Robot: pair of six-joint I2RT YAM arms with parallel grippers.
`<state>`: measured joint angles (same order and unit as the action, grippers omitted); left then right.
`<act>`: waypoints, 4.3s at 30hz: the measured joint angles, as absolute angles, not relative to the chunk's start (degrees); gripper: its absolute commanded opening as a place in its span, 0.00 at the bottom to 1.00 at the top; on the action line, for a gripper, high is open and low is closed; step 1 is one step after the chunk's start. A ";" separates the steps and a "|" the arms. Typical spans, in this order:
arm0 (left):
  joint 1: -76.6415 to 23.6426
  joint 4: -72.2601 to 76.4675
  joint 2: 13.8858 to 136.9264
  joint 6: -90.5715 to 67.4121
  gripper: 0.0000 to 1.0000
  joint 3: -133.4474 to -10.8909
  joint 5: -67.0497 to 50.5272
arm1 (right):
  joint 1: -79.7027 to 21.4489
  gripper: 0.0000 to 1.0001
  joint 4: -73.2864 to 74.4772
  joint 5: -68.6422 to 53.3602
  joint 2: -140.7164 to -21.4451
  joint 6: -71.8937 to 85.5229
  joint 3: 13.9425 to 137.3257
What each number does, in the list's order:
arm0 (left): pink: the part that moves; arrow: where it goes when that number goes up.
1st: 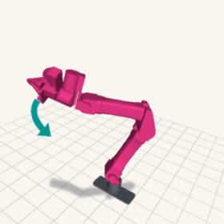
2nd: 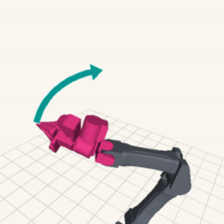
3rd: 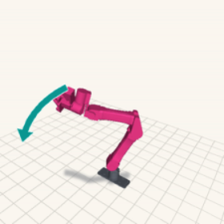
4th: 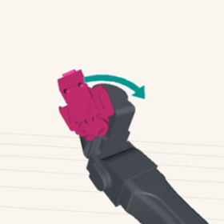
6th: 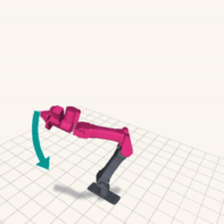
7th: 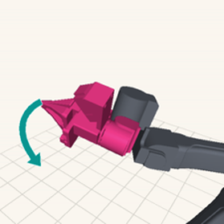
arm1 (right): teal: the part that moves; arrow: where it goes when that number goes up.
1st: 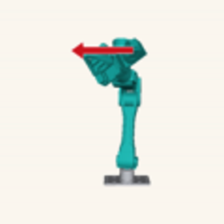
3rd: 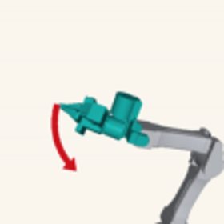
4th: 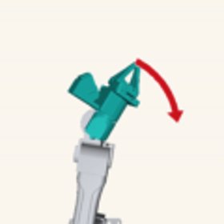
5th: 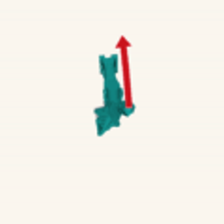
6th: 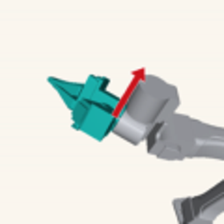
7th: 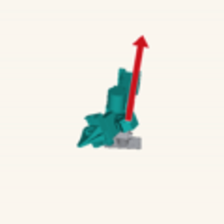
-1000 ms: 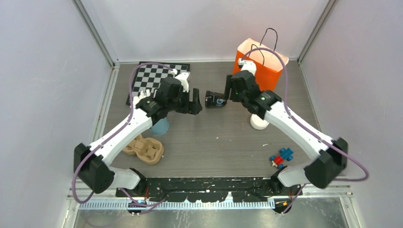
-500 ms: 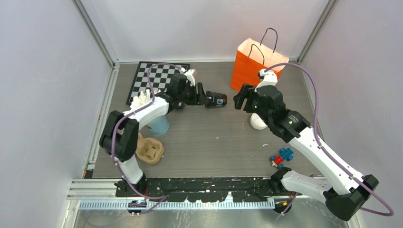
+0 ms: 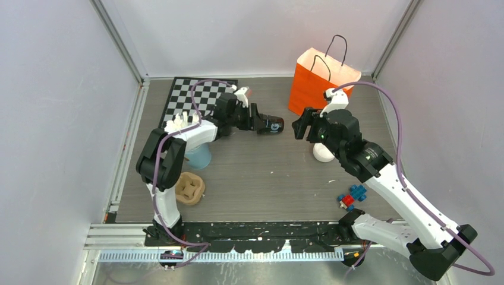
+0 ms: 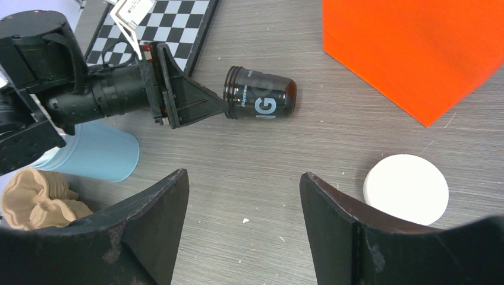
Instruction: Pack the takeout coffee
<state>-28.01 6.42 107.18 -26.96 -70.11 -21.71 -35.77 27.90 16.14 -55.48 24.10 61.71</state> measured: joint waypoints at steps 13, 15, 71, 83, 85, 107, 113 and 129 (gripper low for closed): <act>-28.01 10.48 112.27 -28.23 0.00 -73.17 -25.85 | -35.77 0.72 25.58 13.39 -52.38 25.21 56.97; -28.01 9.19 112.25 -27.97 0.00 -74.91 -25.30 | -35.77 0.71 24.51 12.80 -52.05 25.56 55.24; -41.23 -64.40 115.59 -5.72 0.00 -108.64 4.71 | -35.77 0.70 14.57 4.29 -52.12 34.63 42.15; -41.23 -65.47 114.78 -5.69 0.00 -110.63 5.91 | -35.77 0.70 14.55 4.08 -52.12 34.63 42.15; -41.23 -65.52 114.15 -5.69 0.00 -110.65 6.09 | -35.77 0.70 14.52 4.05 -52.12 34.63 42.15; -38.68 -65.73 112.42 -8.58 0.79 -110.52 6.35 | -37.45 0.82 1.15 1.61 -62.26 31.07 39.13; -31.51 -64.29 103.90 -13.19 1.00 -107.74 6.48 | -39.64 0.89 -5.08 0.34 -79.42 24.64 46.33; -25.76 -54.52 74.32 -19.03 0.99 -100.05 7.94 | -44.62 0.89 -7.84 -3.92 -109.27 5.15 70.46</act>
<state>-25.76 -54.52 74.32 -19.03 -100.05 7.94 -44.62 -7.84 -3.92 -109.27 5.15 70.46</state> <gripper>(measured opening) 0.996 0.889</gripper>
